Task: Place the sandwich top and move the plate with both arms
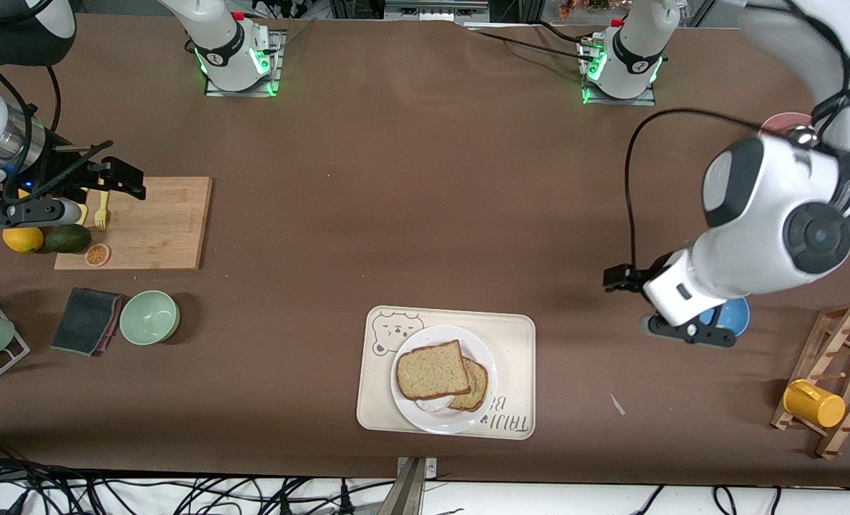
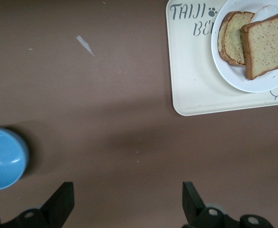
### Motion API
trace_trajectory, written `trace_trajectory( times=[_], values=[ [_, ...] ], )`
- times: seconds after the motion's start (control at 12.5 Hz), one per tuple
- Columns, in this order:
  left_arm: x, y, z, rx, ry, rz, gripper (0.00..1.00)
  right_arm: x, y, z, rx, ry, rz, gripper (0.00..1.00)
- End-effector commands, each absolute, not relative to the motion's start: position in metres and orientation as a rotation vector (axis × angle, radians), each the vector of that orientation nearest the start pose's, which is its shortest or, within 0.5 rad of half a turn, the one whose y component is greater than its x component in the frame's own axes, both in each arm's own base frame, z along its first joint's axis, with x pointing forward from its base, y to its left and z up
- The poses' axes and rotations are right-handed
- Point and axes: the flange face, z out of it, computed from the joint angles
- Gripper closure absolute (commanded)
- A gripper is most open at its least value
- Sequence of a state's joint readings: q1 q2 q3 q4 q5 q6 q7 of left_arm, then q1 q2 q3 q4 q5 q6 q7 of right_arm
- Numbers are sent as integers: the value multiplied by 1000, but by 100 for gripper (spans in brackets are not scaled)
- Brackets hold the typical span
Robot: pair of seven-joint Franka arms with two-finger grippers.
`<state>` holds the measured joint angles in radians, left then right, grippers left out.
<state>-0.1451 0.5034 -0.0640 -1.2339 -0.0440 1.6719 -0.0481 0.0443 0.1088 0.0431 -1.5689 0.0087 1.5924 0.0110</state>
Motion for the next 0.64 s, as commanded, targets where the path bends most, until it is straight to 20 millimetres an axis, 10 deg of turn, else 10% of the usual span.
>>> trace_trajectory(
  times=[0.0, 0.56],
  values=[
    [648, -104, 537, -3131, 168, 67, 0, 580, 49, 569, -3138, -142, 123, 0],
    [565, -32, 588, -3147, -5, 27, 0, 580, 50, 569, -3136, -142, 120, 0]
  ],
)
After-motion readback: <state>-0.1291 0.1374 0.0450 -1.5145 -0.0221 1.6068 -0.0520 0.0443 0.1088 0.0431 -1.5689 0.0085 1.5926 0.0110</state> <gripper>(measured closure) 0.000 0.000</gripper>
